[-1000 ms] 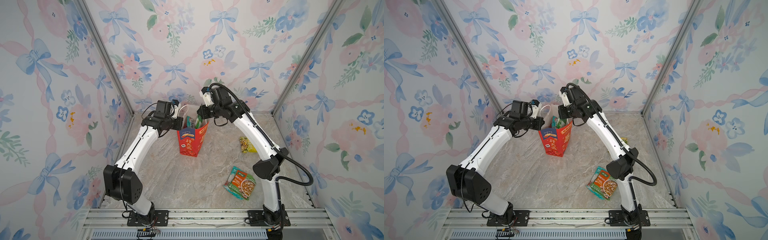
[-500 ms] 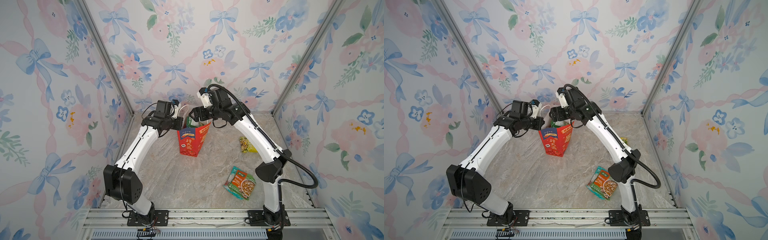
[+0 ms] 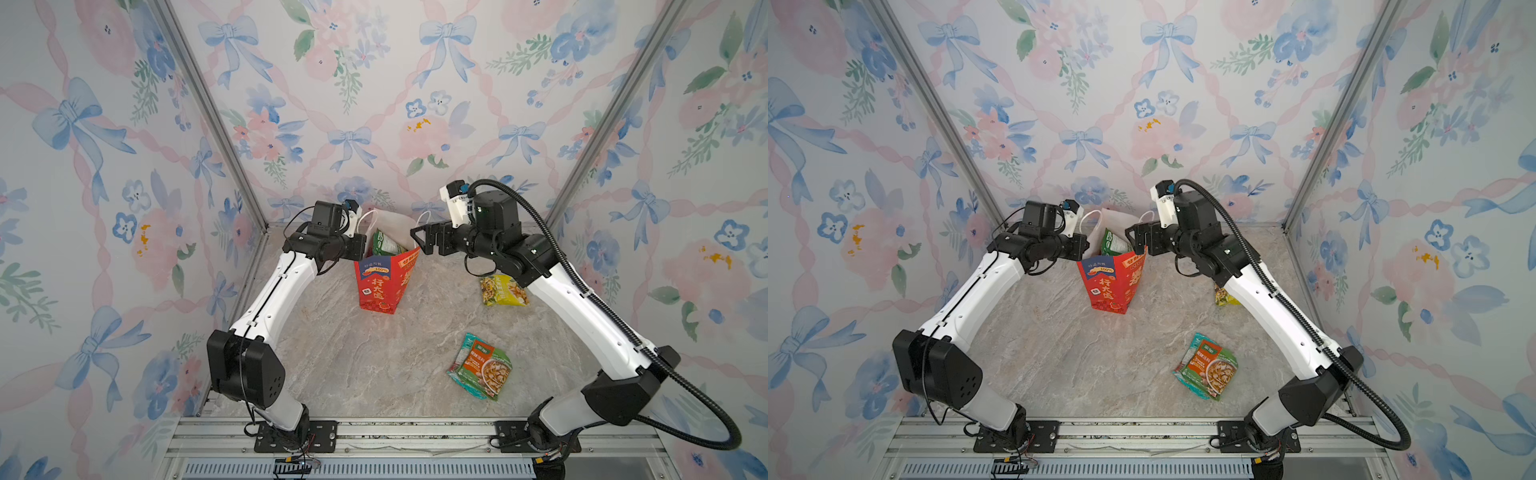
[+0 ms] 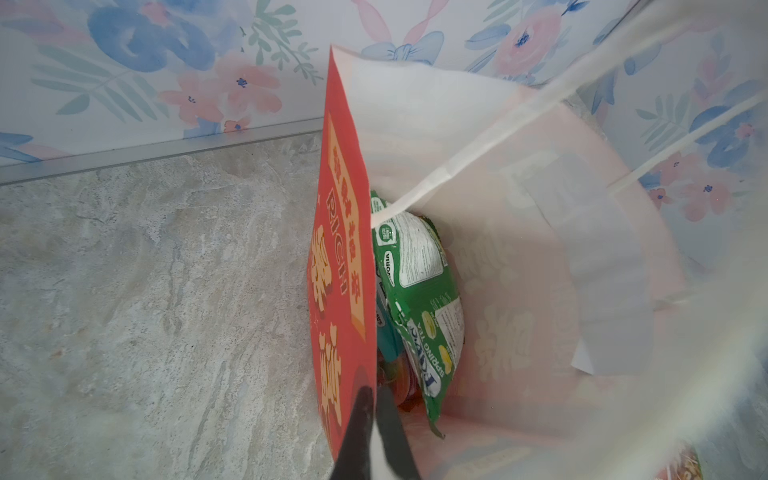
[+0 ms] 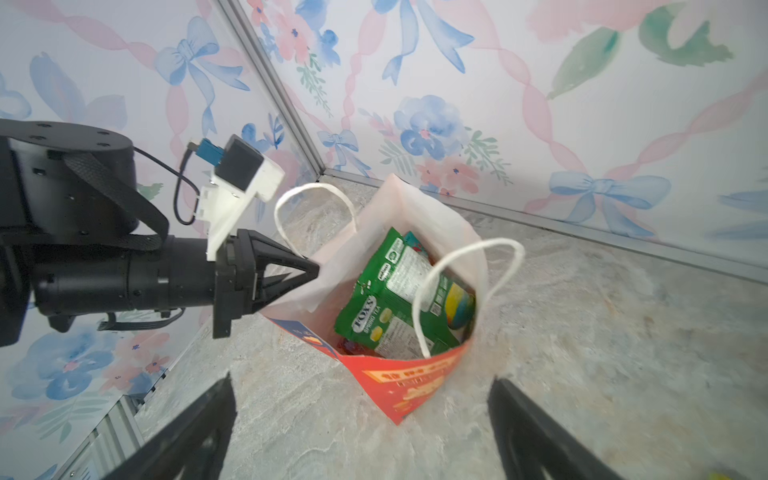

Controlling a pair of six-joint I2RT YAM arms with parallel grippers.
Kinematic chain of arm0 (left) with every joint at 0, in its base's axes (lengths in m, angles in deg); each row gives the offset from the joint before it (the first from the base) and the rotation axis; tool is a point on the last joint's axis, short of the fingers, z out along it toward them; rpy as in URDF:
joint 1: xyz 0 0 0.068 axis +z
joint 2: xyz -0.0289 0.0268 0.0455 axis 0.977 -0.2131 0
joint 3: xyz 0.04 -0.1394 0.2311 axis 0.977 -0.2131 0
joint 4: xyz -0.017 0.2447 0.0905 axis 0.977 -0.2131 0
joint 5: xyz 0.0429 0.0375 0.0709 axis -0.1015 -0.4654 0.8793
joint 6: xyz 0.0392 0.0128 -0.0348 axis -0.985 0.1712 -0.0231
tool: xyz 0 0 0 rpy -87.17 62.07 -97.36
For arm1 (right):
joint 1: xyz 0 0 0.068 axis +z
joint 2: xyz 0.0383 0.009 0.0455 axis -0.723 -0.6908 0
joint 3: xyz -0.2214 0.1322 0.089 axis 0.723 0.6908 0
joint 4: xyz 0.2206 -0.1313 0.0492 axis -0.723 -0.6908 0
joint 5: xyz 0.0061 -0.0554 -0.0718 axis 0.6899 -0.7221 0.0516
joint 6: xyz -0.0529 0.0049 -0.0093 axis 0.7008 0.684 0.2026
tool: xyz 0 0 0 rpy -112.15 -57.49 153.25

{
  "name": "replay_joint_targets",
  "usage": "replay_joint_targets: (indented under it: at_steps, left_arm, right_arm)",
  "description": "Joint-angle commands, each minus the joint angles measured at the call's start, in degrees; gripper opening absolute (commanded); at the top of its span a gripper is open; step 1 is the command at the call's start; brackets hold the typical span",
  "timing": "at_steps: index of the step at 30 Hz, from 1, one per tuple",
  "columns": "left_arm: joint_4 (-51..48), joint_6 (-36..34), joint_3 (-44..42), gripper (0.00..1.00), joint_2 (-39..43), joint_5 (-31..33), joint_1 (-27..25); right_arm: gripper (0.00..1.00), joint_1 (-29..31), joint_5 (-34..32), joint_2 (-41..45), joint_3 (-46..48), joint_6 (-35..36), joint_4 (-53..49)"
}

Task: Place the snacks into the paper bag
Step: 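Move the right gripper down to the yellow corn chip bag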

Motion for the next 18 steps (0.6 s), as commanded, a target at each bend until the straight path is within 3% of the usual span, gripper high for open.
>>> replay_joint_targets:
  at_steps: [1, 9, 18]
  left_arm:
    - [-1.4, -0.1, -0.9, 0.0, -0.1, -0.9, -0.2]
    - [-1.4, -0.1, -0.9, 0.0, -0.2, -0.9, -0.3]
    - [-1.4, -0.1, -0.9, 0.0, 0.0, -0.6, -0.3]
  right_arm:
    - [0.97, -3.3, -2.3, 6.4, 7.1, -3.0, 2.2]
    - [0.97, -18.0, -1.4, 18.3, 29.4, -8.0, 0.0]
    - [0.97, -37.7, 3.5, 19.4, 46.4, -12.9, 4.8]
